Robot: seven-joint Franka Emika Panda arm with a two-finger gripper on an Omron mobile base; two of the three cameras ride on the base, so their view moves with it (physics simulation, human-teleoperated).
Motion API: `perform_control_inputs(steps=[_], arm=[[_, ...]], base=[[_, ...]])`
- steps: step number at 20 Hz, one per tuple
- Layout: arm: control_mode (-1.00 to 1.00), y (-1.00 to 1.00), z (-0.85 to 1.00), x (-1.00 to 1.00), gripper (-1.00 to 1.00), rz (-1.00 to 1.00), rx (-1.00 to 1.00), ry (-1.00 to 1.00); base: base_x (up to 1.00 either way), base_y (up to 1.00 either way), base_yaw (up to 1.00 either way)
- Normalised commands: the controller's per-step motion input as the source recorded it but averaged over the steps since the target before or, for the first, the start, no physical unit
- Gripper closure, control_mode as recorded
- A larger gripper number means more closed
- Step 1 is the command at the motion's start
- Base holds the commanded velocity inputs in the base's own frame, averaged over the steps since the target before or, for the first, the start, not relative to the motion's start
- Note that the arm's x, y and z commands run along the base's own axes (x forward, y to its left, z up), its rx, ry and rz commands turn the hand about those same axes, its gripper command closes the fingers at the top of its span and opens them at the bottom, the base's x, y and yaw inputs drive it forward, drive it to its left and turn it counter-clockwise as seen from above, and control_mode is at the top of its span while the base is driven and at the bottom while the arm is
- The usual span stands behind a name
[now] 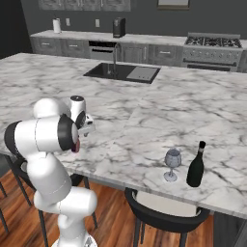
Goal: There is a wine glass and glass cup on the dining counter. Place the wine bottle next to the wine glass and the juice bottle next to the glass cup.
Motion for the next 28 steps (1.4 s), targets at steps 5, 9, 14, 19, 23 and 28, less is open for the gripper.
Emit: perform_control_inputs(steps=[5,9,14,19,23,28], arm=[[-1.00,0.00,0.10,0.00,-1.00,0.00,0.00,0.00],[-1.00,0.00,0.14,0.00,-1.00,0.00,0.00,0.00],[-1.00,0.00,0.23,-0.02,-1.00,0.00,0.00,0.00],[-1.00,0.02,0.32,-0.16,-1.00,0.00,0.00,0.00],[-1.00,0.02,0.30,-0.18,-1.00,0.00,0.00,0.00],[-1.00,-0.01,0.21,-0.28,-1.00,-0.02,0.00,0.00]], base=[[0.00,0.00,0.00],[0.00,0.00,0.00],[0.00,0.00,0.00],[0.00,0.00,0.00],[0.00,0.00,0.00],[0.00,0.00,0.00]])
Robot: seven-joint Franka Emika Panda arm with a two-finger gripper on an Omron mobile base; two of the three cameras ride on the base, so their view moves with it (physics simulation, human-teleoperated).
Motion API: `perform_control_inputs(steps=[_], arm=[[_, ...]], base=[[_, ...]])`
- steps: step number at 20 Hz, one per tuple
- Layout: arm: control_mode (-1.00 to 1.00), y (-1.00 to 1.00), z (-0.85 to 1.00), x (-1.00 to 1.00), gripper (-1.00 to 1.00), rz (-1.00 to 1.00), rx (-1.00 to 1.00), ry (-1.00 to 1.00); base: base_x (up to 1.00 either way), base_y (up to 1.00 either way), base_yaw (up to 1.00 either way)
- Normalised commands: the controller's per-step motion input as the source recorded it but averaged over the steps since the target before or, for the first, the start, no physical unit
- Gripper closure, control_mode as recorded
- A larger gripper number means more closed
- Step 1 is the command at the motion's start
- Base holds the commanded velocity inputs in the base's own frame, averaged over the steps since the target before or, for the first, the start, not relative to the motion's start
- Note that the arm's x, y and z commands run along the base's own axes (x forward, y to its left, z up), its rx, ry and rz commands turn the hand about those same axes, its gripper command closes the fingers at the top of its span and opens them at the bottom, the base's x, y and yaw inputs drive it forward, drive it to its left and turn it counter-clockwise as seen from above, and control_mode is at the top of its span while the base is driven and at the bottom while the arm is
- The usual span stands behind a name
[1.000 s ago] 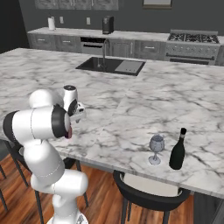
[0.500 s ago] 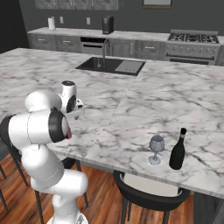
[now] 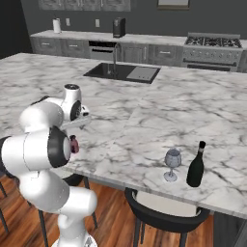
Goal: There is a wine glass and glass cup on the dining counter. Place the wine bottle next to the wine glass and the juice bottle next to the glass cup.
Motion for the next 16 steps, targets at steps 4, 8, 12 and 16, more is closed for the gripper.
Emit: perform_control_inputs(steps=[4,8,12,16], arm=[[-1.00,-0.18,0.02,-0.39,-1.00,-0.10,0.00,0.00],[-1.00,-0.22,0.02,-0.42,-1.00,-0.13,0.00,0.00],[-1.00,-0.24,0.13,-0.38,-1.00,-0.16,0.00,0.00],[-1.00,-0.28,0.16,-0.40,-1.00,-0.17,0.00,0.00]], base=[[0.00,0.00,0.00],[0.00,0.00,0.00],[0.00,0.00,0.00],[0.00,0.00,0.00]])
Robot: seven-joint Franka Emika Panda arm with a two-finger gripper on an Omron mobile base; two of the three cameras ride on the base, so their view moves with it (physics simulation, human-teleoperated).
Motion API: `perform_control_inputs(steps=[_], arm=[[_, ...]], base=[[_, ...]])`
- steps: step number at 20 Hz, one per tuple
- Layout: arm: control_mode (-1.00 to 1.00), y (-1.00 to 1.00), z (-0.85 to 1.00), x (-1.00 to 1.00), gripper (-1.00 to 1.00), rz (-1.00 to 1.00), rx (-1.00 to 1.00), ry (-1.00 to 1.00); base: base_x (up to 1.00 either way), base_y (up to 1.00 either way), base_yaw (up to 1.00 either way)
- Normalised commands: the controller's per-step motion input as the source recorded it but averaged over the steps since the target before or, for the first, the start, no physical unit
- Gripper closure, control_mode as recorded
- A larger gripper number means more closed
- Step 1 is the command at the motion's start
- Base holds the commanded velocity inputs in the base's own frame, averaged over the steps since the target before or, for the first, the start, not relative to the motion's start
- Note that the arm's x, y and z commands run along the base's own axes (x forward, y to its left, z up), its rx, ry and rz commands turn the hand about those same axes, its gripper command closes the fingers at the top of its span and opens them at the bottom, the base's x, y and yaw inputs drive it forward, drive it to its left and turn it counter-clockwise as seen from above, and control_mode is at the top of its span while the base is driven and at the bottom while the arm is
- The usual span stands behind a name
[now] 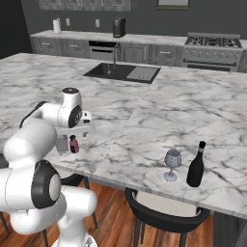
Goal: There is a wine glass and glass cup on the dining counter. Place the wine bottle next to the wine glass and the juice bottle next to the glass cup.
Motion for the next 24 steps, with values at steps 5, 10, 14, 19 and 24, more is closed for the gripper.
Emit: perform_control_inputs(steps=[5,10,14,19,24], arm=[[-1.00,-0.29,0.13,-0.48,-1.00,-0.16,0.00,0.00],[-1.00,-0.26,0.08,-0.51,-1.00,-0.17,0.00,0.03],[-1.00,-0.22,0.00,-0.57,-1.00,-0.17,0.01,0.01],[-1.00,-0.19,-0.01,-0.58,-1.00,-0.18,0.01,0.00],[-1.00,-0.22,-0.02,-0.55,-1.00,-0.19,0.06,0.00]], base=[[0.00,0.00,0.00],[0.00,0.00,0.00],[0.00,0.00,0.00],[0.00,0.00,0.00],[0.00,0.00,0.00]])
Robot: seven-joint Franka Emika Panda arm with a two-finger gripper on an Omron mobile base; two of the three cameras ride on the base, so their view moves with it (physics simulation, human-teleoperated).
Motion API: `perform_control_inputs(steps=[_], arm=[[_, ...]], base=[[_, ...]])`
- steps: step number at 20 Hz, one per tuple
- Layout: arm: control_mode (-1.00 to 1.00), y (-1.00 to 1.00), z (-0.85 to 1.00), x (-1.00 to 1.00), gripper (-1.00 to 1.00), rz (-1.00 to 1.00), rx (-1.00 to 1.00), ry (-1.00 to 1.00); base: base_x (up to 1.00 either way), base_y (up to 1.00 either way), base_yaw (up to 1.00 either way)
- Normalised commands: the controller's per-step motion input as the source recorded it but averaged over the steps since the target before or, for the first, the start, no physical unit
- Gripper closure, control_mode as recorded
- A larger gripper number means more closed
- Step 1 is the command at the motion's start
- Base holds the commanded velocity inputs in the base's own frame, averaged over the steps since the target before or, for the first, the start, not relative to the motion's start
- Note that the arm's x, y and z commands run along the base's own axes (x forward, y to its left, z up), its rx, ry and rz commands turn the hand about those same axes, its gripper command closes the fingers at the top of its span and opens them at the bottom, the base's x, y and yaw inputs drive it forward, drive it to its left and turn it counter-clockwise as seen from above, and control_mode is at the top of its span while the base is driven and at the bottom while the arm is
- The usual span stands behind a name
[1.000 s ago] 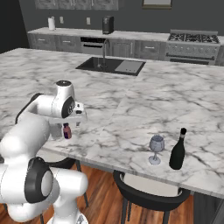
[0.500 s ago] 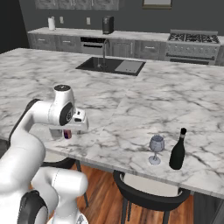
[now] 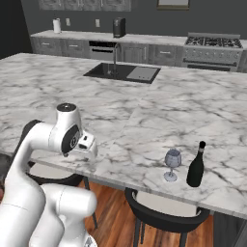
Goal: There is a wine glass and glass cup on the dining counter. Place the wine bottle next to the wine glass and the juice bottle next to the glass cup.
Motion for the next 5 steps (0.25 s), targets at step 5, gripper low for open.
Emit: perform_control_inputs(steps=[5], arm=[[-1.00,-0.21,-0.06,-0.59,-1.00,-0.20,0.05,0.00]], base=[[0.00,0.00,0.00]])
